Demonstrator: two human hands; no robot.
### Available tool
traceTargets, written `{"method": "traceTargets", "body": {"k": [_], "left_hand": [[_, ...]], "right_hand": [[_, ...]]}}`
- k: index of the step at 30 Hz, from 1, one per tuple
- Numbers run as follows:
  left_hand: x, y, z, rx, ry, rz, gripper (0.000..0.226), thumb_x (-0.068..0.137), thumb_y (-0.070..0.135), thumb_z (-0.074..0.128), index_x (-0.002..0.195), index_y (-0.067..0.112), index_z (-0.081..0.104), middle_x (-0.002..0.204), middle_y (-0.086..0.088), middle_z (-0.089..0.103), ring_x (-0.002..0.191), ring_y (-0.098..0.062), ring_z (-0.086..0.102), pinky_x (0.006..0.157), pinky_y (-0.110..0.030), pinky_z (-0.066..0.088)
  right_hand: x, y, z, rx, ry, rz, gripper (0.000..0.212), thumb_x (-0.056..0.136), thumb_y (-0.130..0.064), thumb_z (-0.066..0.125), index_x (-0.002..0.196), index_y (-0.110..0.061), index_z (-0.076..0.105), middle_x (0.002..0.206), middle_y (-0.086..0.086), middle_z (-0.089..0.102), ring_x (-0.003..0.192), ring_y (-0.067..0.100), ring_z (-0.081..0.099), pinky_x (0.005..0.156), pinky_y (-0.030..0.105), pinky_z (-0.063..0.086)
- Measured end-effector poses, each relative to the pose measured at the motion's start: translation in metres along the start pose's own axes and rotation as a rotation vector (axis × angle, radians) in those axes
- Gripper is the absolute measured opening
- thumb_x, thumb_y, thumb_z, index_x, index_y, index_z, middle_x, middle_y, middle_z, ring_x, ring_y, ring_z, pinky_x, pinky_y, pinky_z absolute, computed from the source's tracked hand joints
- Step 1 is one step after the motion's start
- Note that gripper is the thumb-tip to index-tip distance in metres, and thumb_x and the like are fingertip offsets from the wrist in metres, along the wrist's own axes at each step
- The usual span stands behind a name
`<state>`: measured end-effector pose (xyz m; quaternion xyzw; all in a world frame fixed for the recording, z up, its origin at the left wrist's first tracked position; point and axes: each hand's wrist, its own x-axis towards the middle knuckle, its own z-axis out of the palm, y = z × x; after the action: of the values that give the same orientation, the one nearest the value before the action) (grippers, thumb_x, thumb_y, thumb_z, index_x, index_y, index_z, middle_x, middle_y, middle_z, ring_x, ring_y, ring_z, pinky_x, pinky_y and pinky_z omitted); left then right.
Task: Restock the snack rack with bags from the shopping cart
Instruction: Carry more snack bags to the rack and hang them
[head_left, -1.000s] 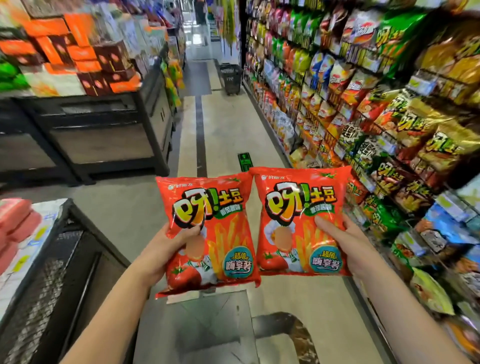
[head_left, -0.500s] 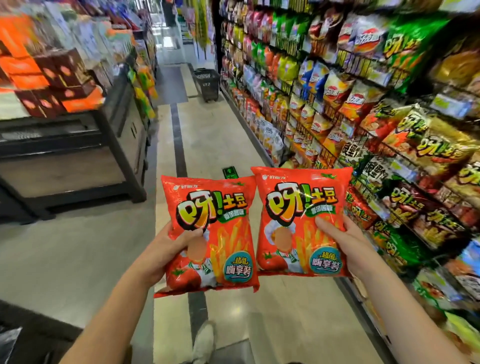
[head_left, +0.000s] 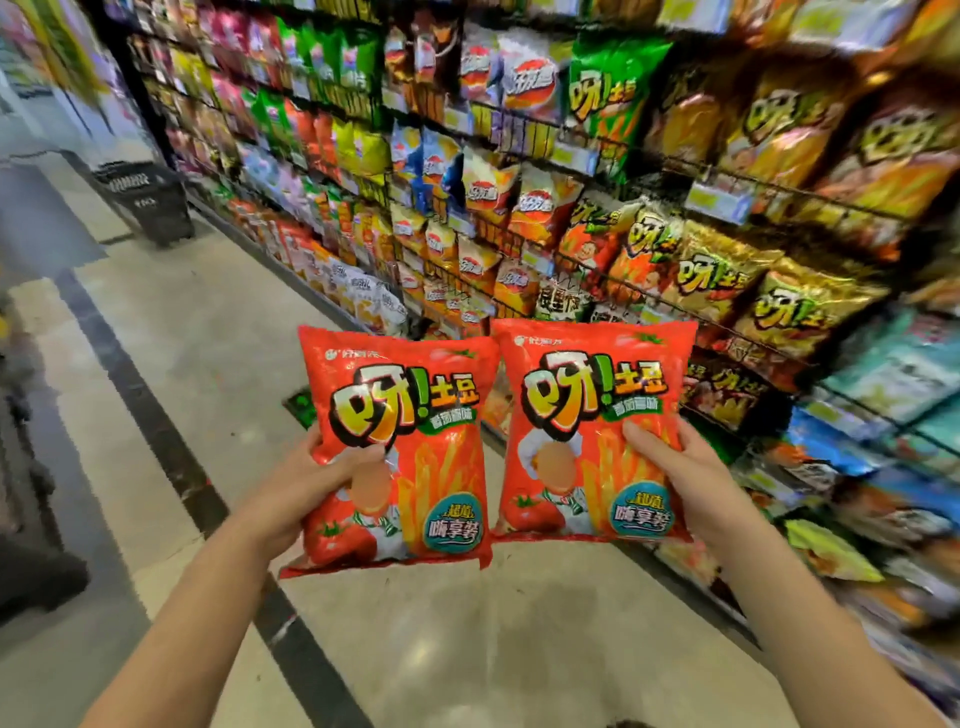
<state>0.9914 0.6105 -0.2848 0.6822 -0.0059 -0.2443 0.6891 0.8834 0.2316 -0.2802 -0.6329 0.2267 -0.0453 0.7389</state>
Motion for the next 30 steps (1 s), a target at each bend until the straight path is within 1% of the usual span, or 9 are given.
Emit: {"method": "traceTargets", "body": {"k": [2,6,8,13,17,21,26,28,30], "left_hand": [[0.034,0.015,0.017,0.026,-0.065,0.021,0.109,0.036,0.056,0.102,0.132,0.026,0.059,0.116,-0.008,0.078,0.1,-0.034,0.077,0.082,-0.046,0.062],[0.095,0.041,0.06,0.059,-0.226,0.027,0.068,0.076,0.029,0.086,0.137,0.02,0.058,0.118,-0.01,0.077,0.102,-0.034,0.076,0.081,-0.044,0.063],[0.124,0.051,0.083,0.085,-0.27,0.035,0.065,0.081,0.025,0.087,0.138,0.022,0.057,0.121,-0.009,0.076,0.104,-0.034,0.075,0.086,-0.047,0.062],[0.194,0.097,0.143,0.158,-0.354,0.072,0.088,0.059,0.042,0.094,0.137,0.027,0.057,0.123,-0.008,0.075,0.107,-0.032,0.075,0.095,-0.052,0.058],[0.236,0.136,0.192,0.191,-0.42,0.139,0.08,0.066,0.039,0.095,0.136,0.025,0.059,0.118,-0.006,0.077,0.103,-0.027,0.076,0.087,-0.044,0.059],[0.268,0.164,0.228,0.214,-0.445,0.219,0.115,0.032,0.064,0.1,0.134,0.028,0.061,0.119,0.0,0.077,0.109,-0.025,0.074,0.096,-0.045,0.056],[0.304,0.194,0.258,0.194,-0.556,0.251,0.109,0.012,0.07,0.096,0.112,0.044,0.059,0.103,0.012,0.079,0.093,-0.01,0.077,0.078,-0.029,0.056],[0.322,0.208,0.267,0.171,-0.595,0.256,0.108,0.01,0.07,0.096,0.109,0.046,0.058,0.107,0.011,0.078,0.096,-0.01,0.076,0.079,-0.03,0.055],[0.339,0.223,0.274,0.175,-0.65,0.273,0.102,0.018,0.069,0.097,0.11,0.047,0.06,0.112,0.013,0.075,0.1,-0.009,0.074,0.084,-0.032,0.055]], "right_hand": [[0.005,-0.009,-0.017,0.024,0.089,-0.011,0.065,0.066,-0.039,0.086,0.125,-0.025,0.062,0.111,0.007,0.078,0.097,0.032,0.076,0.09,0.051,0.059],[0.017,-0.02,-0.052,0.06,0.199,-0.041,0.067,0.065,-0.039,0.095,0.122,-0.026,0.064,0.11,0.006,0.078,0.097,0.033,0.076,0.089,0.051,0.06],[0.024,-0.028,-0.072,0.074,0.257,-0.051,0.065,0.064,-0.04,0.09,0.122,-0.027,0.063,0.112,0.007,0.078,0.097,0.034,0.076,0.09,0.053,0.059],[0.045,-0.064,-0.117,0.111,0.381,-0.129,0.088,0.044,-0.055,0.096,0.121,-0.029,0.062,0.103,0.003,0.08,0.089,0.031,0.078,0.081,0.045,0.06],[0.061,-0.103,-0.143,0.108,0.455,-0.203,0.06,0.064,-0.042,0.084,0.119,-0.034,0.06,0.104,0.001,0.08,0.088,0.027,0.078,0.082,0.043,0.06],[0.067,-0.127,-0.16,0.101,0.529,-0.262,0.096,0.045,-0.054,0.096,0.13,-0.027,0.06,0.107,0.003,0.079,0.094,0.029,0.077,0.089,0.046,0.059],[0.078,-0.151,-0.168,0.107,0.604,-0.29,0.104,0.035,-0.059,0.099,0.126,-0.027,0.063,0.11,0.004,0.079,0.096,0.029,0.077,0.086,0.042,0.058],[0.083,-0.161,-0.165,0.107,0.652,-0.303,0.106,0.029,-0.061,0.099,0.123,-0.027,0.064,0.106,0.002,0.079,0.092,0.027,0.078,0.075,0.037,0.06],[0.088,-0.173,-0.159,0.103,0.703,-0.307,0.09,0.042,-0.056,0.097,0.121,-0.027,0.063,0.101,0.001,0.08,0.085,0.025,0.079,0.066,0.033,0.062]]}}
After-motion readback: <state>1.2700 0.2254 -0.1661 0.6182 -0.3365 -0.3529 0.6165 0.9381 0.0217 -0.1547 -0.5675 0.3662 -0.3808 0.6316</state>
